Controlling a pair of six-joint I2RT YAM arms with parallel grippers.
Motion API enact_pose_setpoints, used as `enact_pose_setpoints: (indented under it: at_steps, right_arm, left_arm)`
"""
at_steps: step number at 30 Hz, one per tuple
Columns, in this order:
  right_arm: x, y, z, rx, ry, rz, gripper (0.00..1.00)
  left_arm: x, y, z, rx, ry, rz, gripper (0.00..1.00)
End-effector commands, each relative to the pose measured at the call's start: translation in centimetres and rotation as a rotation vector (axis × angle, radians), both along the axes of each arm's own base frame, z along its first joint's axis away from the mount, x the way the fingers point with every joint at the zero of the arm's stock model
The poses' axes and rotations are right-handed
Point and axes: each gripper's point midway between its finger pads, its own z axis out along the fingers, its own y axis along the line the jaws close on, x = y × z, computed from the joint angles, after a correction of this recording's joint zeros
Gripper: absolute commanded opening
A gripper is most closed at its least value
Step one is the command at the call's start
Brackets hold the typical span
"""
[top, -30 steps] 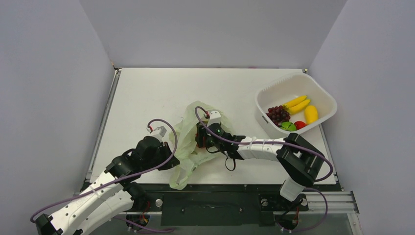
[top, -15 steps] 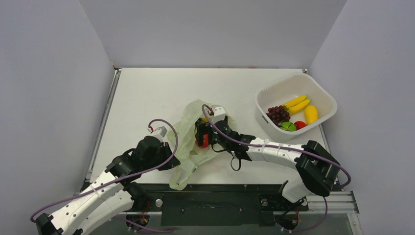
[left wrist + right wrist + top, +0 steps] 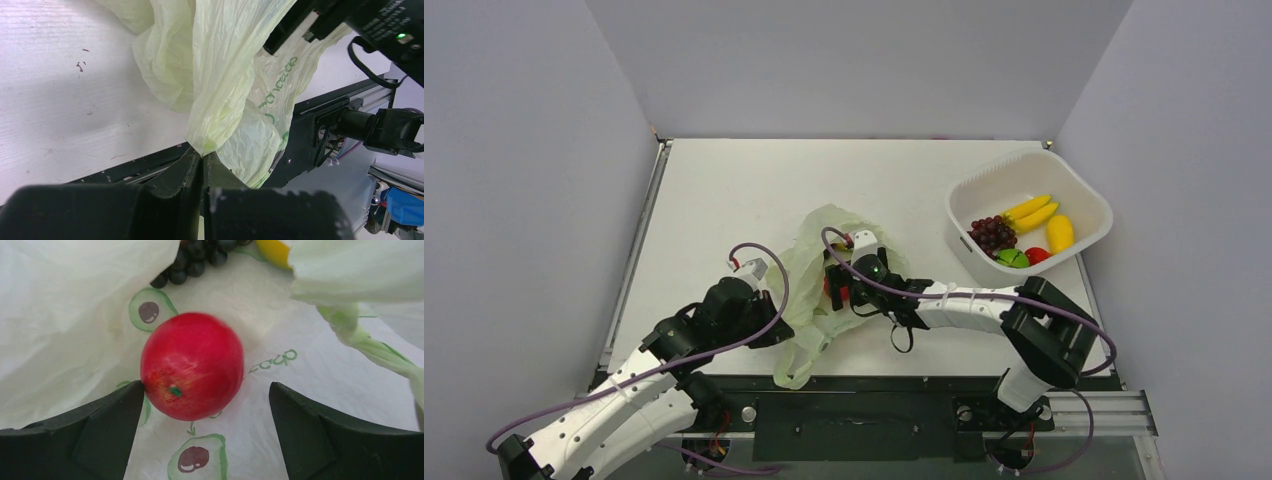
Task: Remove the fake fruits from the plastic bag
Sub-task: Take out the fake fruit from the plastic bag.
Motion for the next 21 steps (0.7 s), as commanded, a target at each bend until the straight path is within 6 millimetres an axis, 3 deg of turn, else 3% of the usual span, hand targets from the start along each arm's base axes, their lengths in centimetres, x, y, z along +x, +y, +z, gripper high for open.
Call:
enact_pose_setpoints:
  at_steps: [1,6,13,21]
  right_arm:
    - [0.9,1.9,-0.1,0.027,-0.022,0.007,0.9]
    - [1.4,2.8,-1.0,0.031,-0.004,0.002,0.9]
    - [1.6,3.5,-0.4,0.048,-0.017,0.013,0.88]
    - [2.4,3.4,1.4,0.051,-0.069,-0.004,0.95]
  left_arm:
    - [0.5,-0.8,1.1,-0.041,-0.037,-0.014,0.0]
    - [0.4,-0.7,1.1,-0.046,-0.035,-0.011,0.0]
    - [0.2,-0.6,0.7,-0.049,-0.029,-0.009,0.0]
    - [0.2,-0.8,0.7,-0.047,-0.028,-0.019,0.0]
